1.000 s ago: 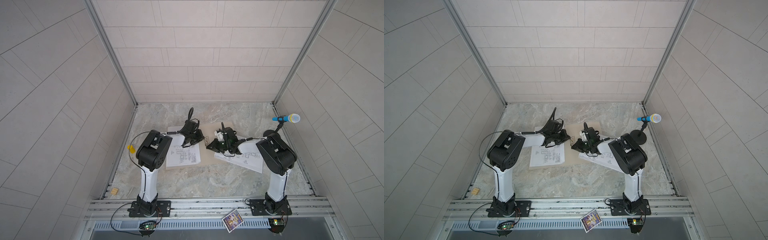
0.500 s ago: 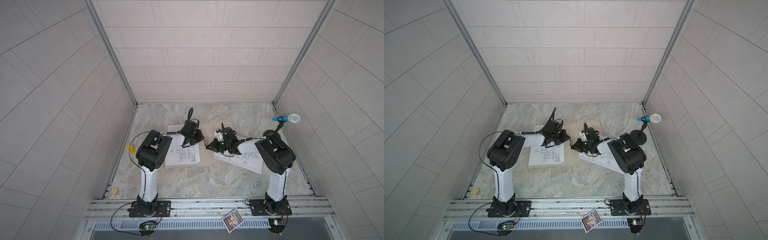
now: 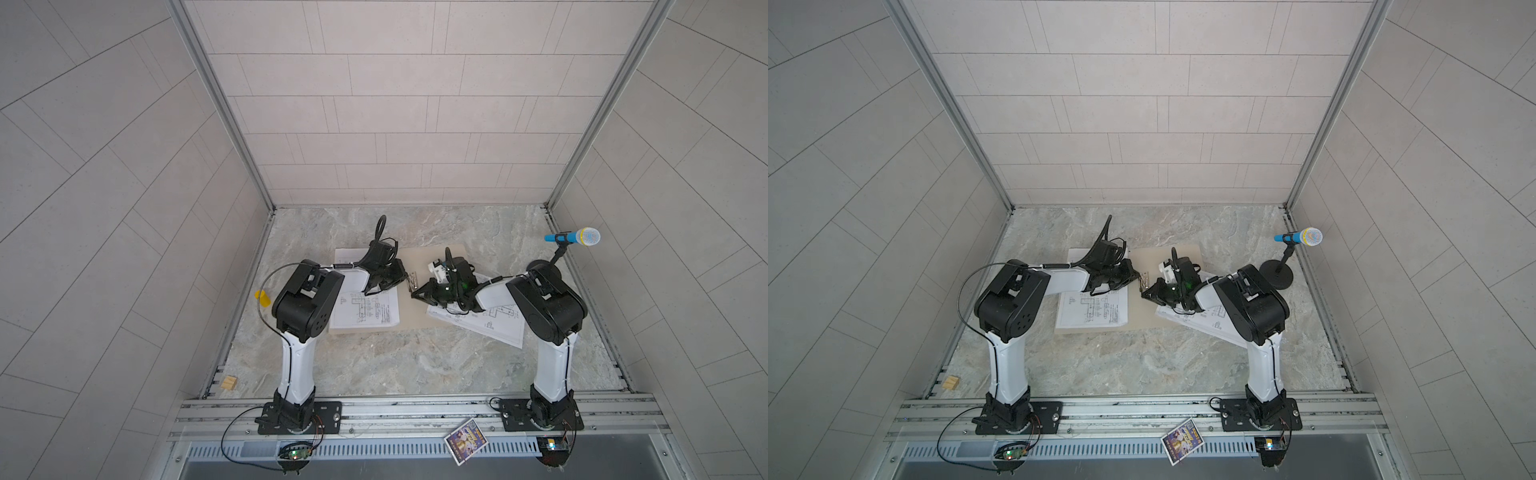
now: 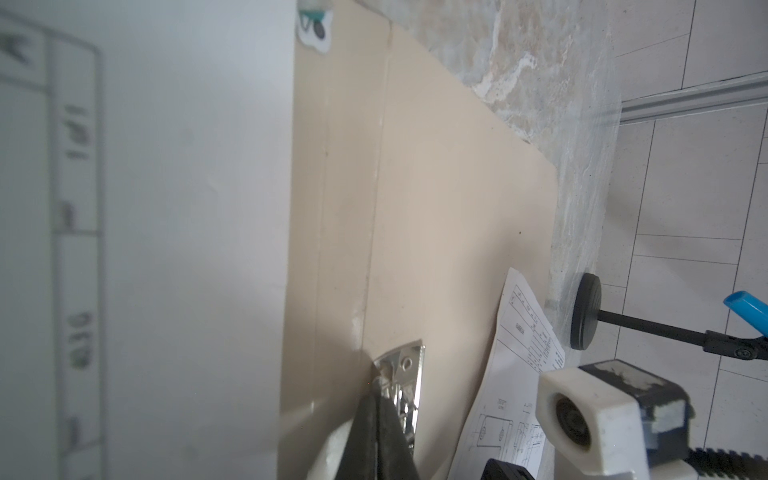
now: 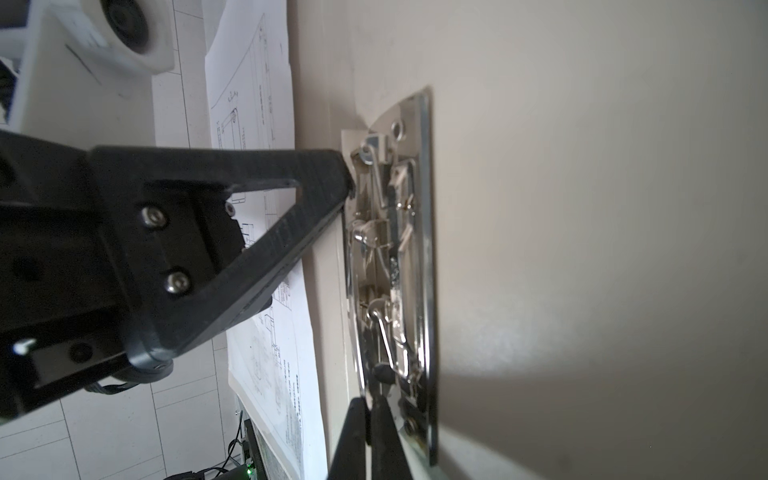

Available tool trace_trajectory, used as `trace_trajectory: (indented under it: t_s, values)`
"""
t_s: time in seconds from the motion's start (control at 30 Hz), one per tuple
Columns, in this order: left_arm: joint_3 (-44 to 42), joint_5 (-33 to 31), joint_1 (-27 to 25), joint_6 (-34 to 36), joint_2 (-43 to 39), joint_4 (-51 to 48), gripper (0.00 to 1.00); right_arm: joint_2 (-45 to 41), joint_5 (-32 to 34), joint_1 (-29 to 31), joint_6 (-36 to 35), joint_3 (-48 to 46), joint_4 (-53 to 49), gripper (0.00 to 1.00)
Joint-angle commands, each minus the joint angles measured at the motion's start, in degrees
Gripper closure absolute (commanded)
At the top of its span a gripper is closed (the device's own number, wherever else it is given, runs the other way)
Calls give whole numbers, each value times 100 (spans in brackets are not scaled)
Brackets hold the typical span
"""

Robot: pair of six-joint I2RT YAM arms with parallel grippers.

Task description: Put the files into the folder

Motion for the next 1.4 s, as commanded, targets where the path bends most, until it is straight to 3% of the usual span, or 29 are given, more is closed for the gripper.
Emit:
trace_trajectory:
  t_s: [0.0,0.27,0.4,0.8,1.07,1.37]
  values:
    - [-97,-32,1,79,189,-151,98,261,710,-99,-6,-330,-733,100]
    - [-63,-56,0,96,238,-186,98,72,1353,-100,-583,-78,-2097,100]
    - [-58,-38,0,97,248,-178,98,193,1378,-178,-547,-76,-2157,100]
    - [-55,-10,0,115,271,-169,98,491,1222,-447,4,-331,-1715,100]
    - [-44,-7,-8,115,308,-143,98,522,1129,-609,676,-877,-410,100]
    - [-29,3,-35,101,339,-116,98,613,1079,-618,601,-759,-431,100]
